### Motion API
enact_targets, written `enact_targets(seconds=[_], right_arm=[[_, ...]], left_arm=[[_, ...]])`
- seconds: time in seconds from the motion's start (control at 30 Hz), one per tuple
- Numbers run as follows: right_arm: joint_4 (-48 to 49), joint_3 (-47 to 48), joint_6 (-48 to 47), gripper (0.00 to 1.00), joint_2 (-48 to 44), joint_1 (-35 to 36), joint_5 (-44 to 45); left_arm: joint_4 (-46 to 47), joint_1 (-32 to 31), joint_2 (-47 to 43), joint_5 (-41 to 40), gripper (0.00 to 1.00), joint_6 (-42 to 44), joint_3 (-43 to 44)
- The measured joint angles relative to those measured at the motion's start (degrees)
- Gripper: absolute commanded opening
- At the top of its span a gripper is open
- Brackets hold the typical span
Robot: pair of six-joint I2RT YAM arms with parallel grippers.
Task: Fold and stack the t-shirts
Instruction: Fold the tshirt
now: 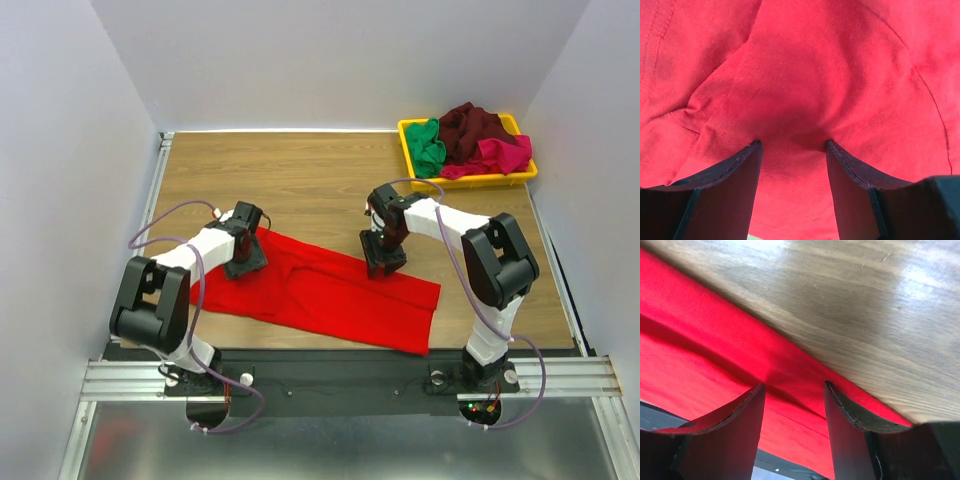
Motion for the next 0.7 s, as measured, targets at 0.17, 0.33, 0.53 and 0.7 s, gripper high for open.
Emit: enact_targets(seconds=[0.17, 0.33, 0.53, 0.7], right_arm=[[0.13, -1.03, -0.04, 0.57, -0.72, 0.0, -0.02], [0.07, -1.11, -0.04, 0.57, -0.76, 0.0, -0.07], [-0.2, -1.09, -0.31, 0.56, -0.76, 0.0, -0.79], [-0.81, -0.35, -0.9, 0.57, -0.2, 0.0, -1.55]], left_arm=[[0.74, 1.18, 8.09, 0.02, 0.64, 3.91, 8.26], [1.51, 1.38, 18.51, 0.07, 0.63, 7.78, 20.68], [-0.63, 1.38, 32.3, 0.39, 0.61, 12.26, 40.33], [-3.54, 1.27, 42.38, 0.94, 0.61, 15.45, 56.22]])
